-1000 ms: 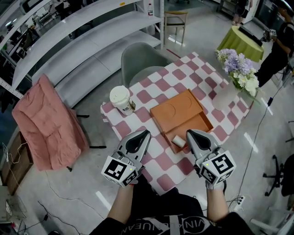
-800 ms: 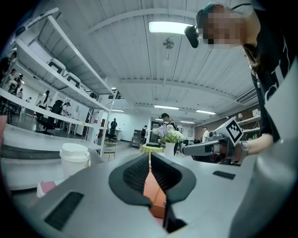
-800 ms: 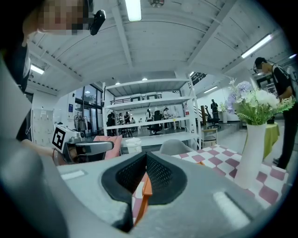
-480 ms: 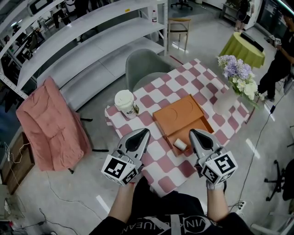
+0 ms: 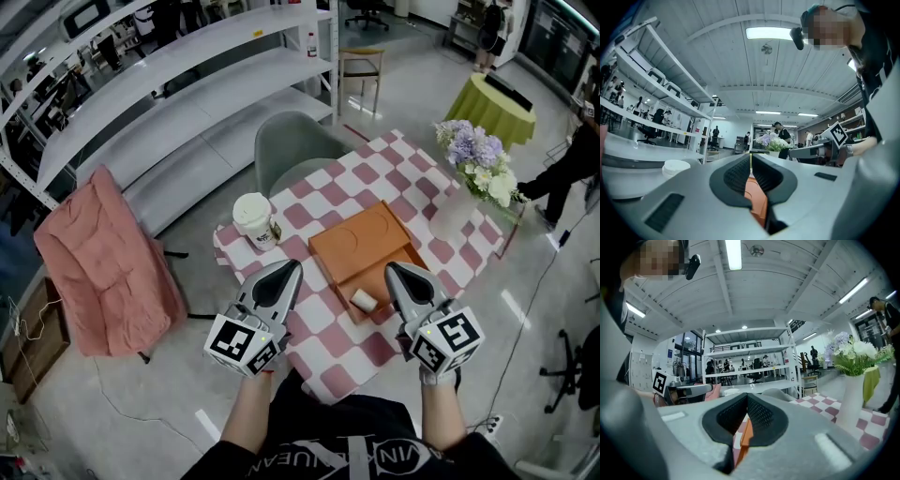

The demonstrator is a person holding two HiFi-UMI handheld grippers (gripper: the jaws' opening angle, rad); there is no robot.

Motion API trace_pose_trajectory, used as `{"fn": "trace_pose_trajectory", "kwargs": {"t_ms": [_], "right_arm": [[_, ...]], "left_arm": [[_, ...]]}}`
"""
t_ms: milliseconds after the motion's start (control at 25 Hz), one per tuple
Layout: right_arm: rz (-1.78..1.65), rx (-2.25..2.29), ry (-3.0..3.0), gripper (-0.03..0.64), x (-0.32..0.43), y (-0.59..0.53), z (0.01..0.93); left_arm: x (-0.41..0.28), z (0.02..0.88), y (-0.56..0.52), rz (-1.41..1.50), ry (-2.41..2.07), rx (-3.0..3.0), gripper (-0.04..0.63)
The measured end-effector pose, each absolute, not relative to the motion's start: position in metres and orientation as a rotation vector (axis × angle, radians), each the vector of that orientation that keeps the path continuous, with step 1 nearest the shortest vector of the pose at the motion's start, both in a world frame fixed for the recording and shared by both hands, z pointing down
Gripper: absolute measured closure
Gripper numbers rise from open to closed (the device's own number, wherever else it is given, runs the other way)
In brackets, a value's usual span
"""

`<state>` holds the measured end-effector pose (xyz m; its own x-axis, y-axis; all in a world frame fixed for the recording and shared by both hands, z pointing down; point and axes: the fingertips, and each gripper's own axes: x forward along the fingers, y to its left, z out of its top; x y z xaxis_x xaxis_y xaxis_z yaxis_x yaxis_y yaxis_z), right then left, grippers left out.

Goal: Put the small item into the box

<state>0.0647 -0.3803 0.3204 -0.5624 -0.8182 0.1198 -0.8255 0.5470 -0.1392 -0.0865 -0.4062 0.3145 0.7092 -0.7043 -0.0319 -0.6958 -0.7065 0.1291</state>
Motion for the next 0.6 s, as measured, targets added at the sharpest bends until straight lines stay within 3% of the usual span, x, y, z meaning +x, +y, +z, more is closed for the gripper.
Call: {"fn": "trace_pose_trajectory", "kwargs": {"t_ms": [600], "right_arm": [[0.24, 1.481, -2.749, 0.611, 0.071, -0.384, 0.307]], "left_arm": [[-0.09, 0.298, -0.411, -0.148, -1.18, 2.831, 0.575]]}}
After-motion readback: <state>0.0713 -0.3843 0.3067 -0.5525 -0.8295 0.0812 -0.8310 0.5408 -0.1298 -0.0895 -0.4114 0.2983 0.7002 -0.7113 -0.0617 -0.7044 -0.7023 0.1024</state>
